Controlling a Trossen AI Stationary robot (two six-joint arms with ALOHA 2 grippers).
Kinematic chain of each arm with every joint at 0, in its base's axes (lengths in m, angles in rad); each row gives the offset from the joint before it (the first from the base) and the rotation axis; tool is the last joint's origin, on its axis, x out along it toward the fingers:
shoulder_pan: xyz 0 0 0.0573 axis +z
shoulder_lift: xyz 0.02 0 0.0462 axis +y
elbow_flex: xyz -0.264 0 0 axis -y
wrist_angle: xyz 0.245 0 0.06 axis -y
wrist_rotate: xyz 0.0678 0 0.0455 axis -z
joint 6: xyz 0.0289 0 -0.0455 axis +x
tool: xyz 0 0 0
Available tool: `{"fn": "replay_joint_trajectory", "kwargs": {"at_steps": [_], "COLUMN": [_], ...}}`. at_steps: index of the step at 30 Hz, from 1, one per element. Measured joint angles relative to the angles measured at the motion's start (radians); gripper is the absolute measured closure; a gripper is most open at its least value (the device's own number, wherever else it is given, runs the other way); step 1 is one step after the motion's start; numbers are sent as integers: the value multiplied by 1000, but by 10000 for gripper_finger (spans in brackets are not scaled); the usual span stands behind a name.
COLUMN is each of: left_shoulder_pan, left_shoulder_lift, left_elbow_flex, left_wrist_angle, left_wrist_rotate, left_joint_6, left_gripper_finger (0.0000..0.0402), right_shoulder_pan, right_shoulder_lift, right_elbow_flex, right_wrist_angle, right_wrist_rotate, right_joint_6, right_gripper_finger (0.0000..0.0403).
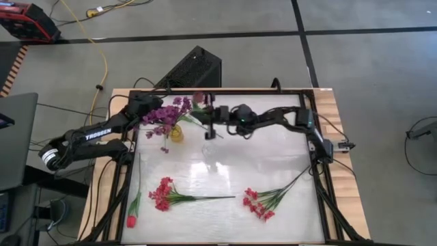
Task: Sort flowers into vase by color
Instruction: Put the red flower into the yellow vase
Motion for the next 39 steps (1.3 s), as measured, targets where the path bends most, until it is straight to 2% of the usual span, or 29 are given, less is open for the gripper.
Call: {"fn": "replay_joint_trajectory", "kwargs": {"at_steps": [8, 16, 24, 39], "left_shoulder_pan": [-4, -4, -4, -4], "left_shoulder_lift": [35, 76, 113, 68], "left_elbow_flex": [2, 0, 0, 1], "left_wrist_angle": [20, 20, 29, 11], "left_wrist_rotate": [-9, -15, -11, -21], "left_joint_6": [17, 33, 43, 55], "left_gripper_finger": [401, 401, 401, 401], "right_shoulder_pan": [5, 29, 40, 32], "right_shoulder_lift": [190, 273, 275, 276], "right_elbow_flex": [220, 334, 339, 324], "right_wrist_angle": [1, 1, 1, 2], "right_wrist_rotate": [35, 85, 119, 158], "right_joint_6": [32, 58, 54, 50], "right_gripper_finger": [387, 387, 387, 387]}}
